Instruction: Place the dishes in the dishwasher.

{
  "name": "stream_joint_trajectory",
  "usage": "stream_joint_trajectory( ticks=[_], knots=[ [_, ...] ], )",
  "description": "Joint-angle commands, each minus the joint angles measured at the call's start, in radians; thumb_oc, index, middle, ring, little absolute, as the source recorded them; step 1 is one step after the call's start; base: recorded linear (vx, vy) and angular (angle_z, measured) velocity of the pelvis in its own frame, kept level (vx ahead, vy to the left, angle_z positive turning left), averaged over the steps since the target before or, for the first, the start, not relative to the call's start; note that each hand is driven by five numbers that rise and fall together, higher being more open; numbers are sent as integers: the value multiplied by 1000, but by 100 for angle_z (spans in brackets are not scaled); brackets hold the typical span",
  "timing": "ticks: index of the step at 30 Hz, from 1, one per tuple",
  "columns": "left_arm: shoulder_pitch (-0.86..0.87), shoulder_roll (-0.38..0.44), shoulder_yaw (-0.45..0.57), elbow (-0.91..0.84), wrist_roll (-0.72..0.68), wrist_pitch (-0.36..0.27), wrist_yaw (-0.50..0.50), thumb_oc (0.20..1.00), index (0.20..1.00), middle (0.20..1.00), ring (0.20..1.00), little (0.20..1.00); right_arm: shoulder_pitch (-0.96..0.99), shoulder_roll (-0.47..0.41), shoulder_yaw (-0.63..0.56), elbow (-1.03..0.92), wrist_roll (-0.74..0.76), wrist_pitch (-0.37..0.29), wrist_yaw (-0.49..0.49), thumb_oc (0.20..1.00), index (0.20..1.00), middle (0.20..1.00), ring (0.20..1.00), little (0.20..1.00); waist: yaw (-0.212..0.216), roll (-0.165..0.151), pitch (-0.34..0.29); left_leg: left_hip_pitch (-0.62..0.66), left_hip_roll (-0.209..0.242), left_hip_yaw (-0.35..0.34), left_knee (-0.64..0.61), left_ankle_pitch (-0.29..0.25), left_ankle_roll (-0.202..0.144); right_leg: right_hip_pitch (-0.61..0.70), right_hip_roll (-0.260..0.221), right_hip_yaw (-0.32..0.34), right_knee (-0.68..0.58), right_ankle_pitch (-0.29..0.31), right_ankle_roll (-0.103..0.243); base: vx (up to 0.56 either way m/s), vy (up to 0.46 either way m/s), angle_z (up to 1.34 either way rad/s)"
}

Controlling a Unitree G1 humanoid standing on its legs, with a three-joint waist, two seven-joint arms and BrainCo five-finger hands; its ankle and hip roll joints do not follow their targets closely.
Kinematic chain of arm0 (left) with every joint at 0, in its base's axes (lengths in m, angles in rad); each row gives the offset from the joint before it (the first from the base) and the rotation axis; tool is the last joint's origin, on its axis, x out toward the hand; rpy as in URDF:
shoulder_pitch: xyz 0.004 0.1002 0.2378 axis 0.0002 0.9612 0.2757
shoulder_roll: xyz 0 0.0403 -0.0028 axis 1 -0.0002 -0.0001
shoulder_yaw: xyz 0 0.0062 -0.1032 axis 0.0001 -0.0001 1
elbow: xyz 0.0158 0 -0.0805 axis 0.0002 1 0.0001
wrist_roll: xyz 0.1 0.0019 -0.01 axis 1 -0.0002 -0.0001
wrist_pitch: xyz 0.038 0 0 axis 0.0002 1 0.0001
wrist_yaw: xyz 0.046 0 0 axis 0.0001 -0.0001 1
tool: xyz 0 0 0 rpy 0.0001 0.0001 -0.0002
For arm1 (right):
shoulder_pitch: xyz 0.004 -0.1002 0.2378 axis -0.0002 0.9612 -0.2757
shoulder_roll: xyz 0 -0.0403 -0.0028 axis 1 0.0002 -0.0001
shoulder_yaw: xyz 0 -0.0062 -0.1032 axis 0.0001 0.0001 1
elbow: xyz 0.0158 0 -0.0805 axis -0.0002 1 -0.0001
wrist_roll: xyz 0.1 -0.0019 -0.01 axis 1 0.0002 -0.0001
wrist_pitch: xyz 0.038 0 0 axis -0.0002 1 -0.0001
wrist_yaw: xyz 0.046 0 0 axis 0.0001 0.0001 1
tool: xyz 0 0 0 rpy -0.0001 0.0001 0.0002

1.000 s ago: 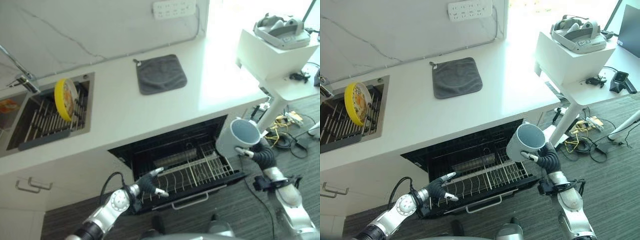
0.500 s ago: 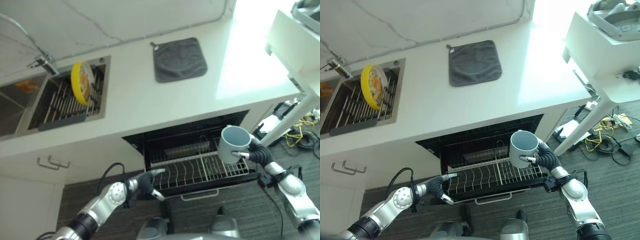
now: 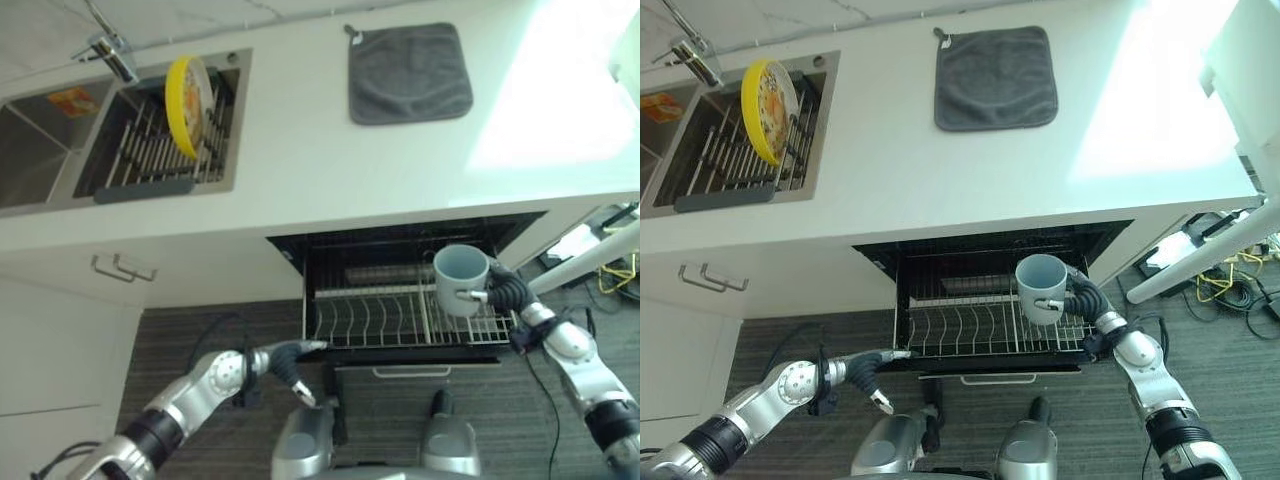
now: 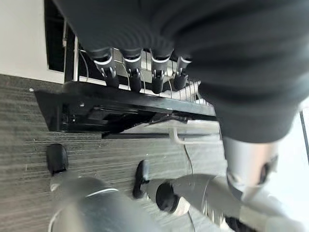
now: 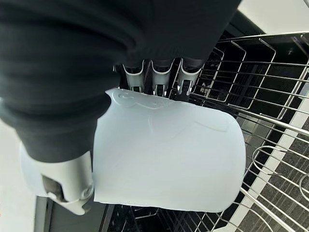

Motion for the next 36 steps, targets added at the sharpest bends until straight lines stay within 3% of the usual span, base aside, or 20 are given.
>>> stream_joint_trajectory(
  ticks=[1, 4, 6, 14, 17, 22, 30, 36],
  knots=[
    [1, 10, -16, -22, 109, -44, 95, 1000, 1000, 1000, 1000, 1000, -73, -26, 10, 27, -15, -40, -54, 200, 200, 200, 200, 200, 33, -8, -34, 14, 61, 10, 171, -149, -12, -103, -30, 16, 200, -80, -36, 0, 0, 0],
    [-31, -4, -52, 11, 131, -14, 91, 1000, 1000, 1000, 1000, 1000, -152, -39, 37, 102, -146, -74, -125, 200, 200, 200, 200, 200, 42, -11, -9, -17, 66, 1, 197, -148, -13, -131, -29, 22, 223, -79, -42, -52, -40, 5],
    [-48, -6, -71, 19, 141, -15, 123, 1000, 1000, 1000, 1000, 1000, -202, -50, 38, 151, -105, -35, -129, 200, 200, 200, 200, 200, 49, -11, 6, -34, 69, -3, 213, -149, -10, -147, -28, 23, 240, -81, -47, -58, -51, 7],
    [-164, -12, -149, -12, 175, -8, 190, 1000, 1000, 1000, 1000, 1000, -397, -51, 44, 353, -75, 19, -109, 200, 200, 200, 200, 200, 59, 17, 70, -105, 60, -11, 247, -143, -9, -231, -41, 36, 303, -84, -58, -73, -6, 2],
    [-202, -27, -191, -15, 201, -10, 204, 1000, 1000, 1000, 1000, 1000, -491, -43, 57, 433, -112, 21, -165, 200, 200, 200, 200, 200, 60, 59, 70, -158, 43, -6, 244, -131, -7, -301, -51, 47, 328, -87, -63, -76, 98, -7],
    [-225, -31, -218, -45, 206, 0, 231, 1000, 1000, 1000, 1000, 1000, -536, -43, 63, 496, -125, 25, -204, 200, 200, 200, 200, 200, 61, 96, 70, -194, 31, 0, 238, -122, -5, -356, -62, 56, 349, -89, -68, -28, 80, -3],
    [-218, -59, -213, -48, 216, -8, 258, 1000, 1000, 1000, 1000, 1000, -556, 10, 33, 504, -47, 69, -226, 200, 200, 200, 200, 200, 57, 120, 70, -210, 27, 13, 220, -117, -5, -391, -61, 70, 346, -90, -73, -7, 33, -3],
    [-193, -87, -220, -29, 221, 0, 306, 1000, 1000, 1000, 1000, 1000, -562, 30, 8, 509, -43, 93, -364, 200, 200, 200, 200, 200, 49, 139, 70, -200, 23, 23, 208, -115, -5, -396, -67, 76, 350, -95, -74, 21, 43, -6]
  ],
)
